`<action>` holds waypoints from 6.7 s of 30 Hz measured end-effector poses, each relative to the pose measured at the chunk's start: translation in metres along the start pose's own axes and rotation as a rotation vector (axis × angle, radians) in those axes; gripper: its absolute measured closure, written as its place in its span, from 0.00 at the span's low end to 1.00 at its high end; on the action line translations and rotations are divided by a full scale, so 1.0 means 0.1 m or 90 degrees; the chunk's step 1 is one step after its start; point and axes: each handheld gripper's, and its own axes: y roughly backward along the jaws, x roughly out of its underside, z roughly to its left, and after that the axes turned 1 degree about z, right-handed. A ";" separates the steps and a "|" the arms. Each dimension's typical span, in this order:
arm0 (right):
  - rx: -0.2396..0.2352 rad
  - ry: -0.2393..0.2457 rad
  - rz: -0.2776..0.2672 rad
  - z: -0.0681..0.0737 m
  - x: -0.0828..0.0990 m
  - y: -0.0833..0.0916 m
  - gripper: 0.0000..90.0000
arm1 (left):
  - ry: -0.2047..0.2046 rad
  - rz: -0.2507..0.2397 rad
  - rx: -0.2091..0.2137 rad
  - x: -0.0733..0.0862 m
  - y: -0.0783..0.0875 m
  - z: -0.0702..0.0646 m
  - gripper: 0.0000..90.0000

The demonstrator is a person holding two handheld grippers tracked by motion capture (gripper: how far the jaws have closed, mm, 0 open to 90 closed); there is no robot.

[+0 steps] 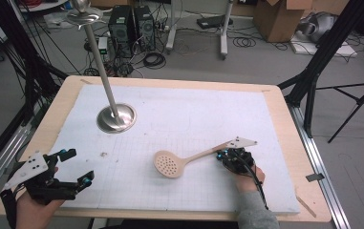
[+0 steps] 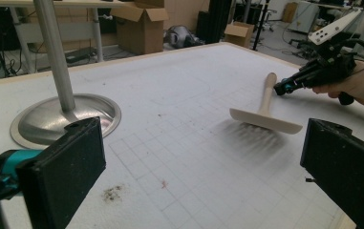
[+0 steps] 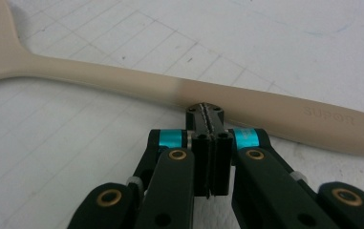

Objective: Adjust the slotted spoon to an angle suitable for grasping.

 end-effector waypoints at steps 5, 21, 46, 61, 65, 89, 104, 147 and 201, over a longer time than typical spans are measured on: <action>-0.002 0.003 -0.006 -0.01 -0.05 -0.07 1.00 | 0.000 0.001 -0.006 0.01 0.04 -0.01 0.02; 0.004 0.015 -0.007 0.05 -0.29 -0.34 1.00 | 0.003 0.003 -0.024 0.05 0.16 -0.03 0.02; -0.122 0.113 0.001 0.73 -0.70 -0.57 1.00 | -0.007 0.005 -0.017 0.07 0.22 -0.06 0.02; -0.125 0.145 0.043 0.84 -0.67 -0.60 1.00 | -0.009 0.009 -0.017 0.07 0.20 -0.06 0.02; -0.139 0.133 0.027 0.82 -0.60 -0.57 1.00 | -0.007 0.010 -0.017 0.08 0.19 -0.06 0.02; -0.181 0.167 0.016 0.70 -0.22 -0.17 1.00 | -0.006 0.012 -0.019 0.08 0.17 -0.04 0.02; -0.192 0.178 0.011 0.50 0.06 0.12 1.00 | -0.010 0.017 -0.011 0.08 0.09 -0.05 0.02; -0.108 0.044 -0.017 -0.25 0.31 0.30 1.00 | -0.016 0.029 -0.007 0.07 0.01 -0.07 0.02; -0.157 0.110 -0.048 -0.05 -0.35 0.15 1.00 | -0.012 0.025 -0.034 0.12 0.18 -0.07 0.02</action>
